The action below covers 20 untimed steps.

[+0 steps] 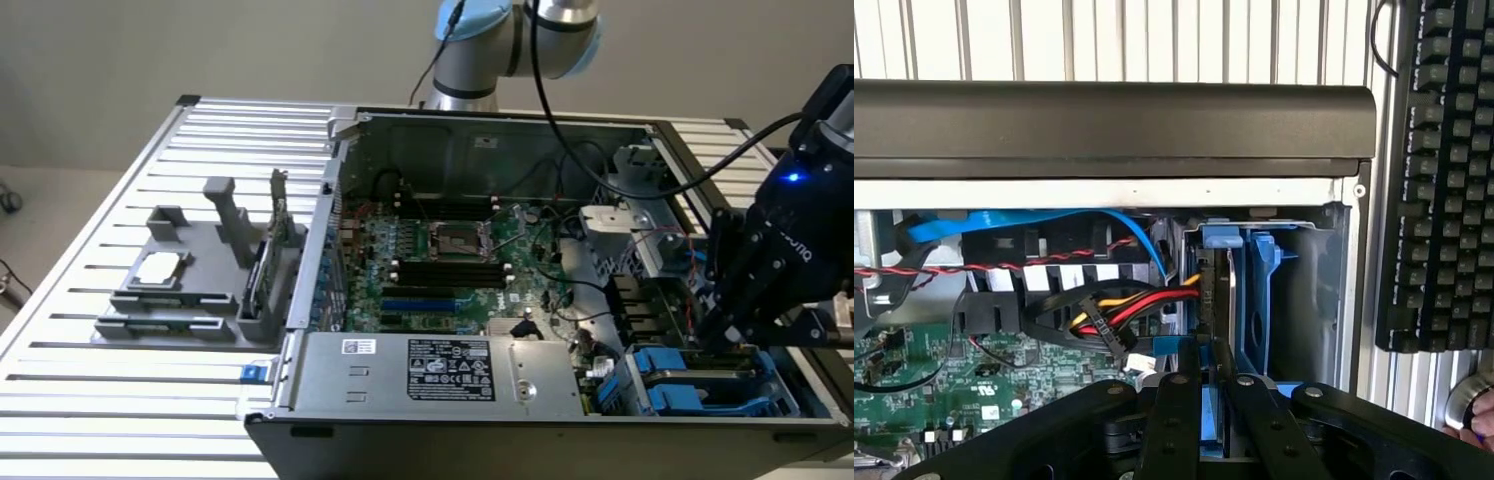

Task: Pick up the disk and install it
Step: 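Insert the second disk wire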

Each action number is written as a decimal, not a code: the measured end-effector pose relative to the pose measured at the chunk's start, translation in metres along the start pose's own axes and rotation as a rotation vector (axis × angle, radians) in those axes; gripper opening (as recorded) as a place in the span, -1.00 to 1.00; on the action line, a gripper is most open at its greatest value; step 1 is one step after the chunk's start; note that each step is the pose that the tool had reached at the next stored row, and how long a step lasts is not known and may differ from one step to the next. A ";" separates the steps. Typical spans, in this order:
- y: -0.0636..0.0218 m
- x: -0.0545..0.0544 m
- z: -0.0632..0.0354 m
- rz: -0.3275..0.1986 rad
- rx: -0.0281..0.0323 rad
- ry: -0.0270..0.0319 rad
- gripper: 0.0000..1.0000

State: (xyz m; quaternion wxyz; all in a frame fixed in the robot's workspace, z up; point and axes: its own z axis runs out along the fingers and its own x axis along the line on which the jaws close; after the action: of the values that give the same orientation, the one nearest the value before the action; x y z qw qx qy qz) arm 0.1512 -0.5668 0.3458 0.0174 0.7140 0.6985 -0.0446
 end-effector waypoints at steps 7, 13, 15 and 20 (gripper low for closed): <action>-0.0009 0.000 0.0022 -0.001 -0.0067 0.0014 -0.67; -0.0013 0.000 0.0050 -0.003 -0.0140 0.0024 -0.67; -0.0013 -0.001 0.0056 -0.003 -0.0149 0.0024 -0.67; -0.0015 -0.001 0.0075 -0.005 -0.0170 0.0028 -0.67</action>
State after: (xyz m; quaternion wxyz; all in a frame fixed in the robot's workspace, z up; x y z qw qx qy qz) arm 0.1494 -0.5684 0.3385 0.0223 0.7121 0.7007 -0.0377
